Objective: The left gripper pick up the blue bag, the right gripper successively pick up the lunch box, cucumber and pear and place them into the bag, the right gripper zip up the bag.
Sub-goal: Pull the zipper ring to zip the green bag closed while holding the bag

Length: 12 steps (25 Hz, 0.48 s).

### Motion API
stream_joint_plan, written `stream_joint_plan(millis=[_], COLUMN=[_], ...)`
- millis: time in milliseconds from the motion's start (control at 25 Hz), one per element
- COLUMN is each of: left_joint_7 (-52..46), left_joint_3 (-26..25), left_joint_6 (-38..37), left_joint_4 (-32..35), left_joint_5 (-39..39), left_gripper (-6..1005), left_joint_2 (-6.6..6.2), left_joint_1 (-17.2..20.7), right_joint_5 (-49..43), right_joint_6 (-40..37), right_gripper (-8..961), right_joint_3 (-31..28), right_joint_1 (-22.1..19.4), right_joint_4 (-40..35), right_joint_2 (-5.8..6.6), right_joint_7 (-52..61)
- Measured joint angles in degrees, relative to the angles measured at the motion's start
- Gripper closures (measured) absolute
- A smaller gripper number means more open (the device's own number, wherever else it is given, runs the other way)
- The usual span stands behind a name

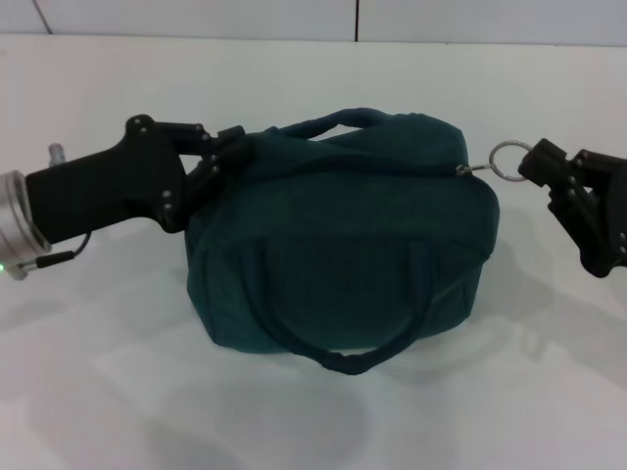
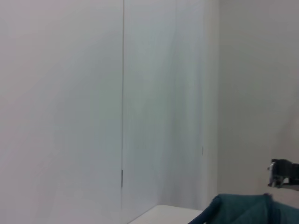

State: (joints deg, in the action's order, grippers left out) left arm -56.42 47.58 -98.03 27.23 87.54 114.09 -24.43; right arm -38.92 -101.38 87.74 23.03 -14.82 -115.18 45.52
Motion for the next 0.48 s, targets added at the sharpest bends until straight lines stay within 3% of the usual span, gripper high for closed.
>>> stream_joint_plan(millis=[480], left_joint_7=[0.9], left_joint_3=[-0.1], left_joint_6=[2.5], left_joint_4=[0.0], left_joint_5=[0.5], left_gripper=[942], left_joint_2=[0.52], left_joint_1=[-0.1], right_joint_5=[0.4], right_joint_6=[10.0], right_gripper=[947], right_joint_3=[-1.9], right_joint_1=[-0.6], right_joint_4=[1.3], right_joint_2=[-0.36], right_joint_7=[-0.5])
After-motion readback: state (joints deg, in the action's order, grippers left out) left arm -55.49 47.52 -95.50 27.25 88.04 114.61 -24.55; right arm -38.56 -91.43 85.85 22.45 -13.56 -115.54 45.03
